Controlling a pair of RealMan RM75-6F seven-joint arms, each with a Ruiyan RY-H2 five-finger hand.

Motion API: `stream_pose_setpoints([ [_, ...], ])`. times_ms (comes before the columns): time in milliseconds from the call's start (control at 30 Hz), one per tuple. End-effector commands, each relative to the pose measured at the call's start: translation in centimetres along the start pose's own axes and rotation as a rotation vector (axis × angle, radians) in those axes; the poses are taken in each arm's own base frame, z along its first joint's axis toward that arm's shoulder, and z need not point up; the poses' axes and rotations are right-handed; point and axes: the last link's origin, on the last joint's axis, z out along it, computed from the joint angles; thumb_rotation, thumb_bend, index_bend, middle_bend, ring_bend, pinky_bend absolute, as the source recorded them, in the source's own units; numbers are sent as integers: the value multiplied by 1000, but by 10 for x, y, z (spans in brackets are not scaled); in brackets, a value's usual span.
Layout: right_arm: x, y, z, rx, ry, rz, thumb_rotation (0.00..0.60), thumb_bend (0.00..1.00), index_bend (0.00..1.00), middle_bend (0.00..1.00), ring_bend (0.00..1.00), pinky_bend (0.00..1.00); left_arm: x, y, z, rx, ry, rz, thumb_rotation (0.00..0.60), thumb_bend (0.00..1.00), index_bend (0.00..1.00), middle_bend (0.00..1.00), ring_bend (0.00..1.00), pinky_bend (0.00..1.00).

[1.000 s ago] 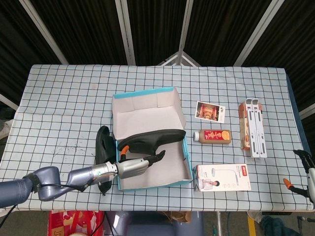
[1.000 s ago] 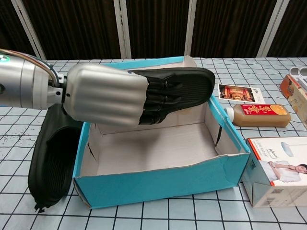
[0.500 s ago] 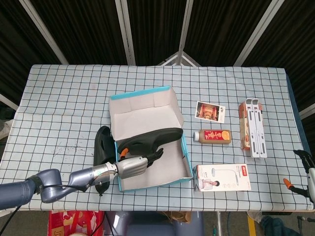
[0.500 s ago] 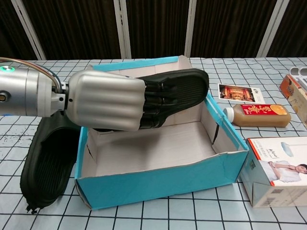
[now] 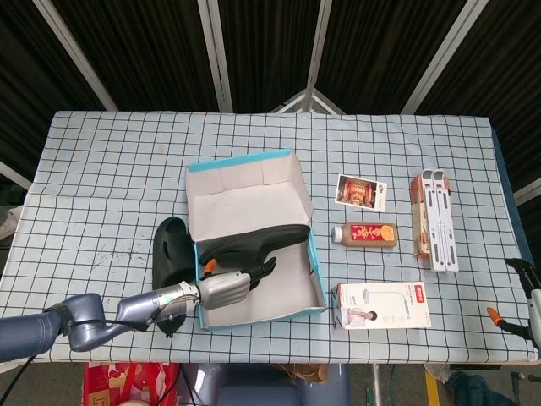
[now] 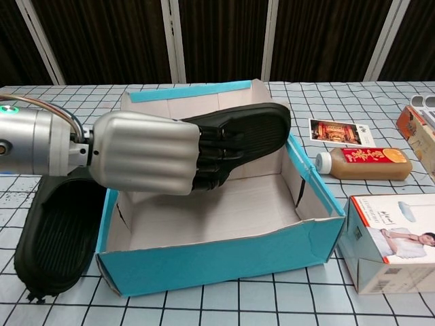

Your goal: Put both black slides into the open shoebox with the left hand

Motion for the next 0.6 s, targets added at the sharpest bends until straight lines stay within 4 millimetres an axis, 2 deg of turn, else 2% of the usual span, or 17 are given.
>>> stream_pose_setpoints([
  [33, 0, 0, 0, -1, -1, -1, 600, 234, 172, 165, 219, 217, 0, 1, 1, 1, 0, -12, 600, 503, 315, 462, 58, 48],
  [600, 0, 0, 1, -4, -3, 1, 600, 234, 172, 165, 219, 217, -1, 6, 4, 4, -19, -52, 600, 503, 313, 461, 58, 48],
])
